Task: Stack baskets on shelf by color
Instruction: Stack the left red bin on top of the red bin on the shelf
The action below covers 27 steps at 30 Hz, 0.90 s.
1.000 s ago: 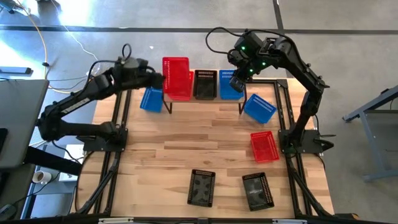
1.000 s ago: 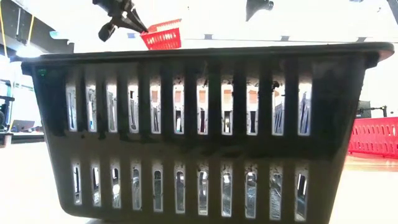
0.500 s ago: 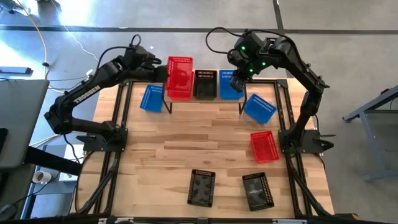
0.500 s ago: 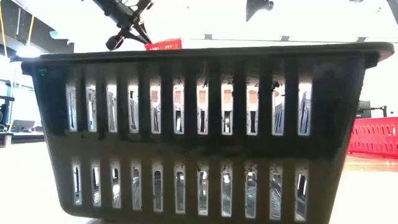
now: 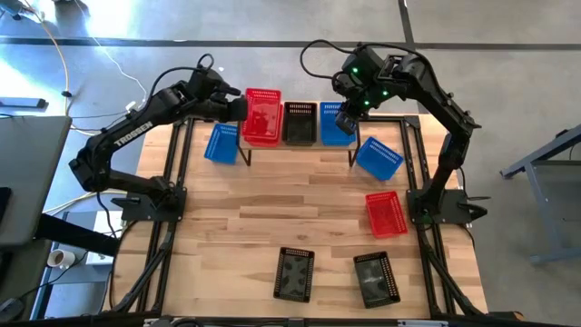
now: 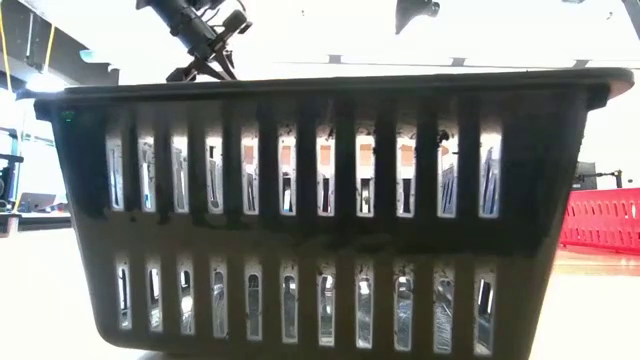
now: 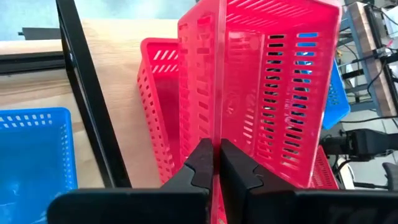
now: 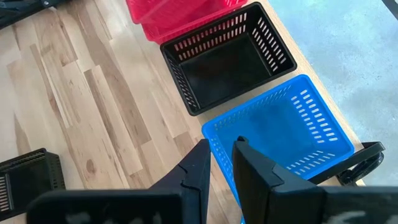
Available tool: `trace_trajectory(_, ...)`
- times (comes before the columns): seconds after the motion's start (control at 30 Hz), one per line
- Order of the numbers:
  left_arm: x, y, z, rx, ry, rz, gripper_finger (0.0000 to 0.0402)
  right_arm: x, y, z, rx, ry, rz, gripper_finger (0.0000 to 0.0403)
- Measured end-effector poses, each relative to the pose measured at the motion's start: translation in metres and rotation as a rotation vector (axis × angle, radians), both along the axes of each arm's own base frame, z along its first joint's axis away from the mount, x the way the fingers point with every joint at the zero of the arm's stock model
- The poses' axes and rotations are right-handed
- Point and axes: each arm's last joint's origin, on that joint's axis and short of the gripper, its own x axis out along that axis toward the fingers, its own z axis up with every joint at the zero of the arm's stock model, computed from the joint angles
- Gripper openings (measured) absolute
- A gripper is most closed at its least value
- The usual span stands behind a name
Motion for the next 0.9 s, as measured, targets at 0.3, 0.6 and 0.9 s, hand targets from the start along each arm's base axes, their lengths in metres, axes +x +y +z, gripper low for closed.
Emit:
trace_trajectory(0.3,0.007,0.008,-0.012,-0.039,0.032,0.002,0.0000,0.000,0.000,0.000,-0.001,0.001,0.002,0.0055)
trace_trajectory(0.6,0.009,0.012,-0.016,-0.031,0.065,0.032,0.0015,0.000,0.000,0.000,-0.001,0.001,0.002,0.0055)
trace_trajectory(0.9,0.008,0.012,-0.016,-0.028,0.069,0.041,0.0056,0.000,0.000,0.000,0.003,0.000,-0.004,0.0055)
